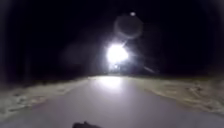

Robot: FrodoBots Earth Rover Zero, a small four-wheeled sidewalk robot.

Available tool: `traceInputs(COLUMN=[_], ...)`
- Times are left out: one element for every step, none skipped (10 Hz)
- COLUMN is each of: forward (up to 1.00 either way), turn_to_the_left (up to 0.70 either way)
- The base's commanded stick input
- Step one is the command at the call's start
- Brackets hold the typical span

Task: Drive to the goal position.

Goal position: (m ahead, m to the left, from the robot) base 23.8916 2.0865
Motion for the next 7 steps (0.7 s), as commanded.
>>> traceInputs(forward=[0.85, 0.85, 0.85, 0.85, 0.85, 0.85, 0.85], turn_to_the_left=[0.00, 0.00, 0.00, 0.00, 0.00, 0.00, 0.00])
